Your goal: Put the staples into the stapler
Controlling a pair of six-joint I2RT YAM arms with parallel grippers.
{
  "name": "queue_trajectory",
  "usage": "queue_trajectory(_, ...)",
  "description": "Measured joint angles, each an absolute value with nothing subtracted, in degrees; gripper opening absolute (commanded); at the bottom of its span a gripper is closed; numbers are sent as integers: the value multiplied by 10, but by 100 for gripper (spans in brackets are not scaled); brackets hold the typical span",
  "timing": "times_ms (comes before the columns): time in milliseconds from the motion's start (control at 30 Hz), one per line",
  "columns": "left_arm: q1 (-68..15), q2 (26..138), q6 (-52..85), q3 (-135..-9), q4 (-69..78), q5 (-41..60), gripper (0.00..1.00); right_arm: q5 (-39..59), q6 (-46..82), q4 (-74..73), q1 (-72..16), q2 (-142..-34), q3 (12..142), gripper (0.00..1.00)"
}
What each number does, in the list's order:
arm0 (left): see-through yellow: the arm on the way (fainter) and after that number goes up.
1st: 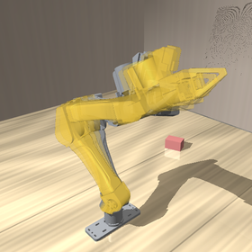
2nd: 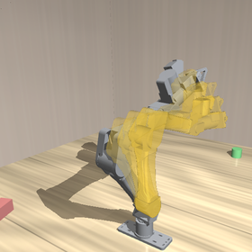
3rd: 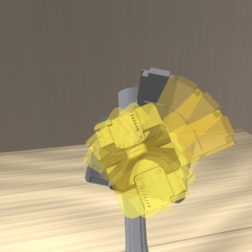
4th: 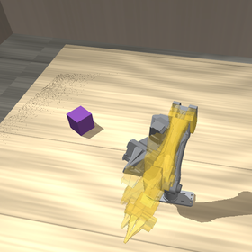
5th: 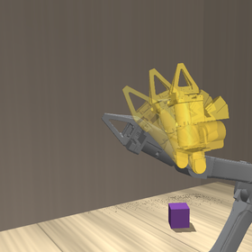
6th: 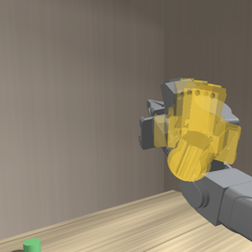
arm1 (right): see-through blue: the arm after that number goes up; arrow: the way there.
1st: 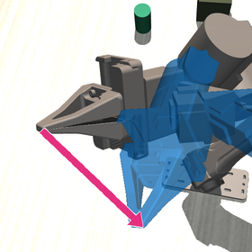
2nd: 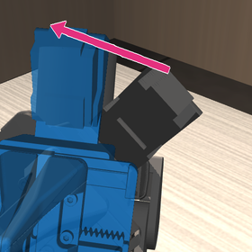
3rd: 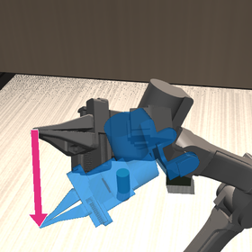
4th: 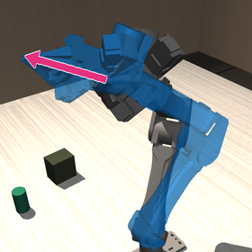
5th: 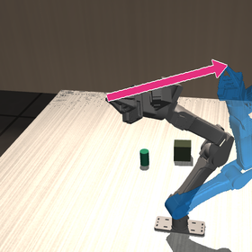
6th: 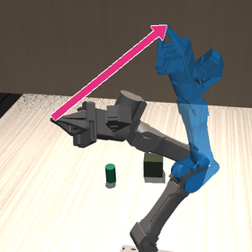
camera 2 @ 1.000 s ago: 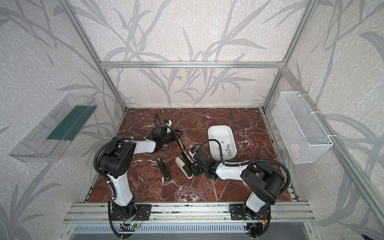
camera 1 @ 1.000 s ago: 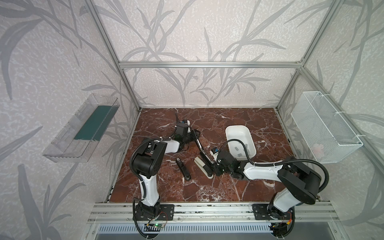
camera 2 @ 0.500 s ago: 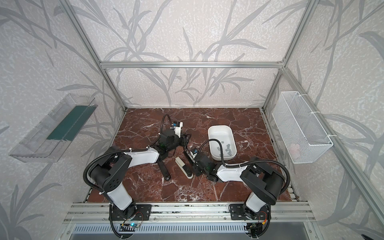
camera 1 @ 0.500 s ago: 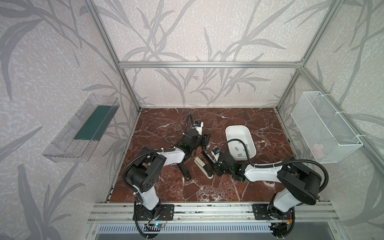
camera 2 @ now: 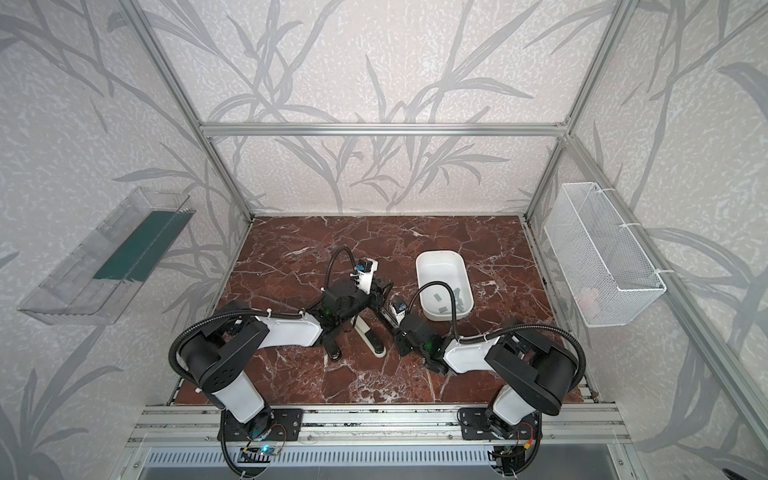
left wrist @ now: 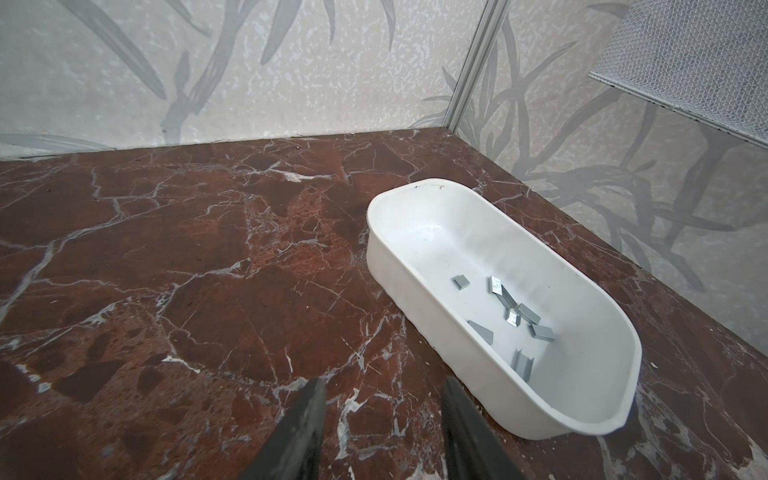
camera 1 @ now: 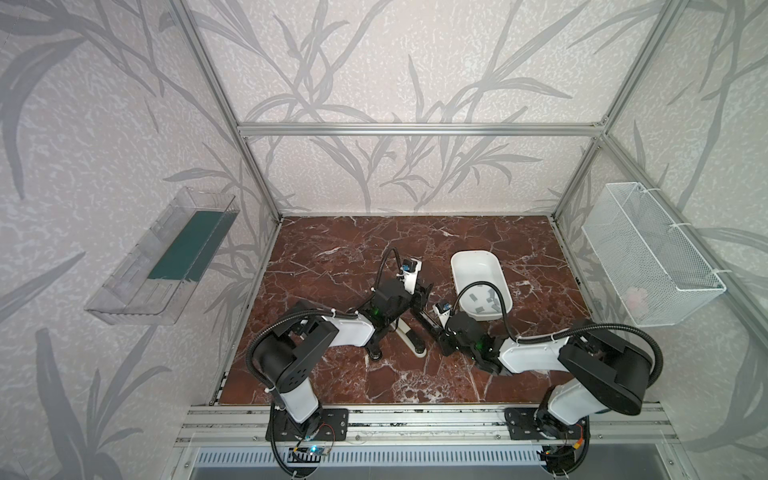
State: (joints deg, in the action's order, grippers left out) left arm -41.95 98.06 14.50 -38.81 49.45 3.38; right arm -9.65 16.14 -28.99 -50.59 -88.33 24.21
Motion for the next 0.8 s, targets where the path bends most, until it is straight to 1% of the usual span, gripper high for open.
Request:
queue_trajectory(167,-437,987,119,-391,498,14,47,-96,169,-305,-505,-863,213,41)
queue_trajectory(433,-462,996,78,-405,485,-18,47,-96,178,-294,-505,-775,148,43)
queue_trajectory(567,-476,1001,60,-412,477,-30,48,-96,181,-286,-505,-741,136,41)
queue_trajectory(800,-525,1024,12,-433,463,-67,50,-101,189,-284,-504,-745,130,29)
